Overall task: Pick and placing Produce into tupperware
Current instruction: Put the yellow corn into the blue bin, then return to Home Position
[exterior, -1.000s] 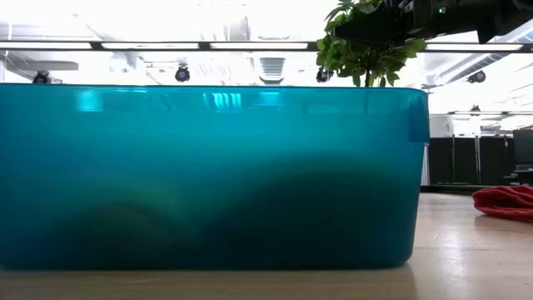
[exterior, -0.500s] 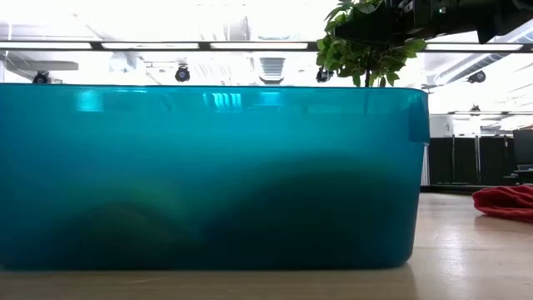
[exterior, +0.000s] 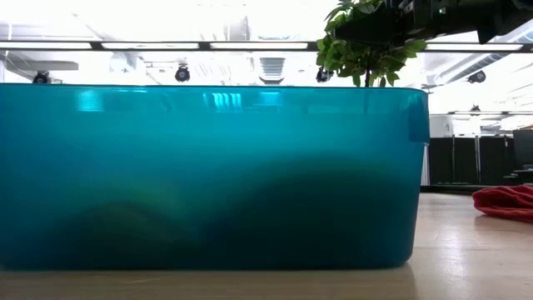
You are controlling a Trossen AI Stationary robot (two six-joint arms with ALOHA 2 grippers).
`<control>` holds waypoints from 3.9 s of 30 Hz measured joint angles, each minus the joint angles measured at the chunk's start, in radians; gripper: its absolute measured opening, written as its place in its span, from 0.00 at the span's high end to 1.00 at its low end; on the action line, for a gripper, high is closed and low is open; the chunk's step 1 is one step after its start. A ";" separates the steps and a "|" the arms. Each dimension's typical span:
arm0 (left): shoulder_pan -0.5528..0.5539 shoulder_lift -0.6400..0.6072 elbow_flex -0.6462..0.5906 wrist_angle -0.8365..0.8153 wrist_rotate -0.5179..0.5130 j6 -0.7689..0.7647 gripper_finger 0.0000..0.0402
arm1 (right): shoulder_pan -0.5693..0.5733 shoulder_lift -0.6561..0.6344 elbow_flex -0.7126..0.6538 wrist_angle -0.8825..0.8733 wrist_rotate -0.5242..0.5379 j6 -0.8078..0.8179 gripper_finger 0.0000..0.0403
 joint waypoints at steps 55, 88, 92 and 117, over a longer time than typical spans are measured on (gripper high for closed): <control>0.169 -0.177 0.017 -0.037 -0.776 0.311 1.00 | 0.000 -0.001 0.000 -0.003 0.000 -0.006 0.98; 0.410 -0.173 0.004 0.697 -0.700 1.137 0.99 | 0.000 -0.002 0.000 -0.005 0.000 -0.009 0.98; 0.418 -0.173 0.004 0.702 -0.700 1.195 0.89 | 0.000 -0.002 0.000 -0.005 0.001 -0.009 0.98; 0.561 -0.276 0.006 0.964 -0.801 2.069 0.78 | 0.017 -0.192 0.000 -0.090 -0.147 0.193 0.98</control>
